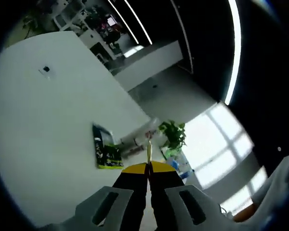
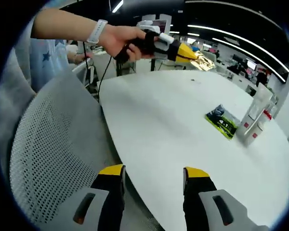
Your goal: Arrange the skincare products in the storage area until every visible bottle or jar stands upright without overlapping.
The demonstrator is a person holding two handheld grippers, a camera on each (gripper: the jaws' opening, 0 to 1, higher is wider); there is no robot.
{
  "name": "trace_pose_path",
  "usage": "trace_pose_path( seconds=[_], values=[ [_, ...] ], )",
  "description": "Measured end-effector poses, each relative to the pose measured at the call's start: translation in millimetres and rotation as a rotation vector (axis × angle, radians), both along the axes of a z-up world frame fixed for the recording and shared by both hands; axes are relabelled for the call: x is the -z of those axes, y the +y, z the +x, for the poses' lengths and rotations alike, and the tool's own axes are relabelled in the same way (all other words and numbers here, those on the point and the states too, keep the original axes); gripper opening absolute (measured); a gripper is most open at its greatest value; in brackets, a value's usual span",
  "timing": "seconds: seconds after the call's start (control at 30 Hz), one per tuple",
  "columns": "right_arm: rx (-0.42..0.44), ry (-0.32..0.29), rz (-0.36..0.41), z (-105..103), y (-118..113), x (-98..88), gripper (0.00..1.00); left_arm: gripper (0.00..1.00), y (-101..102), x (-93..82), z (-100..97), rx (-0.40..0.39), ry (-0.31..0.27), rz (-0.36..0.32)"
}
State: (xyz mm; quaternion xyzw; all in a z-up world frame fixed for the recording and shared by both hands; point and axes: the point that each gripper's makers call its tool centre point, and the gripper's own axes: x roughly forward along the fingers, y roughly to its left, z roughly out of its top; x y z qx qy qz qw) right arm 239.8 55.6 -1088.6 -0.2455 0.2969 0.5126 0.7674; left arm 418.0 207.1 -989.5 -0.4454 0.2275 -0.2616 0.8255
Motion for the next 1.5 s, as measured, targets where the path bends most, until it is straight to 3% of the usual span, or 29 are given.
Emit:
trace_pose_path(
  seconds=[0.13,0.37,0.6,0.97,1.03,1.17,1.23,1.37,1.5],
  values=[
    [0.000,0.019,0.013,-1.8,1.9,-0.4,0.46,0.00,1.9,4.0,14.9,0.000,0.011,0.012],
    [0.006,0.028,-0.005,-1.4,-0.3,3.9,0.44,0.00,5.2,30.7,49.4,0.001,0.091,0.081],
    [0.011,0.037,-0.020,-1.0,-2.0,7.0,0.43,0.00,10.4,40.3,81.6,-0.051,0.122,0.037],
    [0.007,0.018,-0.056,0.4,-5.6,11.4,0.41,0.00,25.2,93.2,115.2,-0.129,0.266,0.082],
    [0.004,0.019,-0.069,-0.4,-6.8,13.6,0.41,0.00,22.6,99.8,120.6,-0.145,0.308,0.021],
    [0.006,0.022,-0.071,-0.1,-7.4,14.1,0.40,0.00,22.4,118.6,126.3,-0.156,0.342,0.083],
    [0.008,0.026,-0.072,-0.1,-7.6,15.2,0.41,0.00,23.9,131.2,125.7,-0.153,0.365,0.148],
    [0.009,0.029,-0.080,-0.2,-8.4,16.3,0.40,0.00,17.8,140.2,126.1,-0.121,0.373,0.173],
    [0.007,0.033,-0.092,-0.6,-9.4,18.5,0.40,0.00,22.4,139.2,133.1,-0.141,0.350,0.221]
  ],
)
